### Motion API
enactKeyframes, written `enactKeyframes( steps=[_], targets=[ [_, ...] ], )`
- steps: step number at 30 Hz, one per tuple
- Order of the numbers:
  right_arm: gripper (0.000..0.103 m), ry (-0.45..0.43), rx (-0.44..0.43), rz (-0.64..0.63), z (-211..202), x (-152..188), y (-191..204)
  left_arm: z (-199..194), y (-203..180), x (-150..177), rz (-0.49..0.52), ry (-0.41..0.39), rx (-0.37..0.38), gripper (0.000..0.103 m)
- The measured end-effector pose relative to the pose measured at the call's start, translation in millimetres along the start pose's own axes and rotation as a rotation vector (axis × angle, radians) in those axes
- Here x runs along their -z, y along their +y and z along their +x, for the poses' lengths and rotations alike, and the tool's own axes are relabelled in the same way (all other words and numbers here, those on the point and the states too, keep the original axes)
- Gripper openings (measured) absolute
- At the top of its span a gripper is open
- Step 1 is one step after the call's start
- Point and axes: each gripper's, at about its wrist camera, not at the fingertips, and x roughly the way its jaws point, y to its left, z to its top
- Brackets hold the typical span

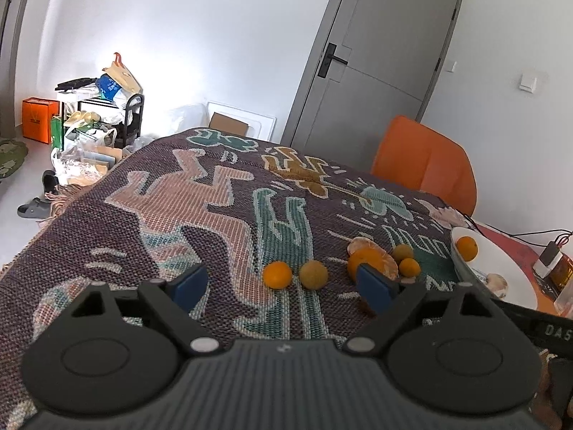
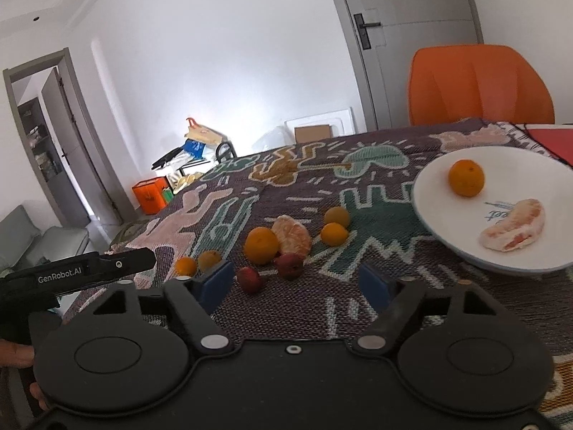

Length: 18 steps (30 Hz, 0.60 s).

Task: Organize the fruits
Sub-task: 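Withdraw both tools from the plate back toward the remaining fruit, then grasp a kumquat with the left tool while the right tool grasps a red date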

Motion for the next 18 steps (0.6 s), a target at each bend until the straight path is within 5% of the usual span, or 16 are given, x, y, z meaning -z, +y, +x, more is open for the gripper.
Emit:
enactKeyframes(
  steps=[7,18],
  targets=[
    [0.054,0.039,-0.008,0.007,17.5,0.0,2.0,16.3,7.2,0.8,-0.030,0.018,-0.017,0.060],
    [0.042,0.072,-0.002,0.013,41.1,-3.6,1.3,38.5,9.7,1.3,-0.041,0.044,-0.023,0.044]
  ],
)
